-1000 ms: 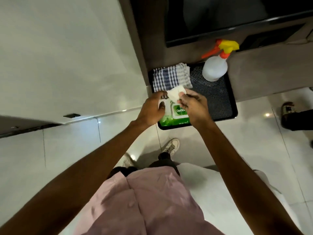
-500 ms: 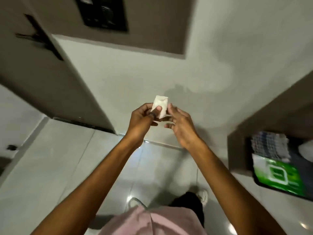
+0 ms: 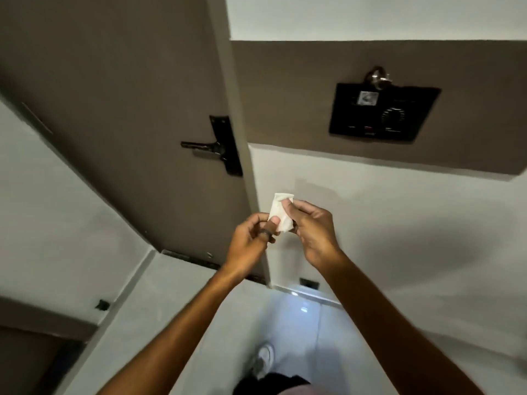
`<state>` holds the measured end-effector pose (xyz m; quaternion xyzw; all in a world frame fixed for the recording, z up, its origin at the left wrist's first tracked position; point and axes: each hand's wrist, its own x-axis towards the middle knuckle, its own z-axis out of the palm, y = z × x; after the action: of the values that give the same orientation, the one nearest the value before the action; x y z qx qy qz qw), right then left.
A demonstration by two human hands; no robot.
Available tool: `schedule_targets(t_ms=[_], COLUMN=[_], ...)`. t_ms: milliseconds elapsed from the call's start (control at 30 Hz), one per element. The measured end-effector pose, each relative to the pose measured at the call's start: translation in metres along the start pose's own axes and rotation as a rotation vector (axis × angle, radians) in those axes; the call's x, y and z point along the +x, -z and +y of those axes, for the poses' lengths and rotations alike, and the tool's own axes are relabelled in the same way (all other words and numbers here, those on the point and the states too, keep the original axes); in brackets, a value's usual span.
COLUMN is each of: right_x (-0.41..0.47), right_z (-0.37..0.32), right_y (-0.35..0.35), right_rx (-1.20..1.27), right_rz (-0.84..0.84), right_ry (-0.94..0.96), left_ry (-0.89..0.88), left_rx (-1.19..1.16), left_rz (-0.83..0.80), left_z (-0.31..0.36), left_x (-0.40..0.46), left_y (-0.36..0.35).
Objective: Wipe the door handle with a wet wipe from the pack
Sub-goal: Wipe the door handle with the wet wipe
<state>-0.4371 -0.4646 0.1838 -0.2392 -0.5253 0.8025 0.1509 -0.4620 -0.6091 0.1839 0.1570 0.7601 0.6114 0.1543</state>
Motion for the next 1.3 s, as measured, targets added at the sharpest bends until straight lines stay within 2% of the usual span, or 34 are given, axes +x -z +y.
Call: schedule_targets(t_ms=[67, 167, 233, 333, 533, 633, 700, 800, 900, 933, 1000, 1033, 1067, 1200, 1300], right_x=[0.024, 0.05, 0.065, 0.08, 0.094, 0.101, 0.106, 0.115, 0.135, 0.141, 0.158, 0.161, 0.163, 0.164, 0.166], right_z=[0.011, 0.026, 0.037, 0.05, 0.058, 0.059, 0.057, 0.056, 0.061, 0.07, 0.076, 0.1, 0.111, 0.111, 0.098], right_y=[-0.04, -0.082, -0.102, -0.128, -0.166, -0.187, -0.209, -0.244, -0.273, -0.304, -0.303, -0.334, -0.341, -0.332, -0.333], right_rx=[0.066, 0.108, 0.079, 0.001, -0.264, -0.367, -0.307, -0.226, -0.238, -0.243, -0.205, -0.216, -0.209, -0.204, -0.273], right_rz=[0.047, 0.114, 0.161, 0.238, 0.383, 0.575, 0.756, 1.006, 1.081, 1.159, 1.079, 1.155, 1.19, 1.172, 1.183], right_ry=[-0.002, -0.024, 0.001, 0.025, 0.195, 0.248, 0.322, 0.594, 0.705, 0.729, 0.712, 0.707, 0.696, 0.69, 0.755], left_ry=[-0.143, -0.423, -0.606, -0.937, -1.496, -1.677, -1.724, -1.743, -1.822, -1.926, -1.953, -2.009, -2.033, -2.034, -2.022], left_rx=[0.338, 1.06, 1.319, 1.533, 1.684, 1.742, 1.77, 1.758, 1.697, 1.665, 1.643, 1.57, 1.561, 1.548, 1.553], left_rz=[-0.039, -0.189, -0.31, -0.343, -0.142, -0.078, -0.085, -0.094, -0.121, -0.134, -0.132, -0.195, -0.191, -0.224, -0.189], left_z=[-0.008, -0.007, 0.004, 0.029, 0.097, 0.117, 0.122, 0.121, 0.124, 0.125, 0.13, 0.114, 0.103, 0.107, 0.12], left_x=[0.031, 0.081, 0.118, 0.18, 0.29, 0.324, 0.34, 0.351, 0.367, 0.381, 0.389, 0.397, 0.4, 0.392, 0.391], left_y=[0.059, 0.147, 0.193, 0.244, 0.28, 0.28, 0.283, 0.288, 0.297, 0.31, 0.301, 0.318, 0.325, 0.316, 0.307])
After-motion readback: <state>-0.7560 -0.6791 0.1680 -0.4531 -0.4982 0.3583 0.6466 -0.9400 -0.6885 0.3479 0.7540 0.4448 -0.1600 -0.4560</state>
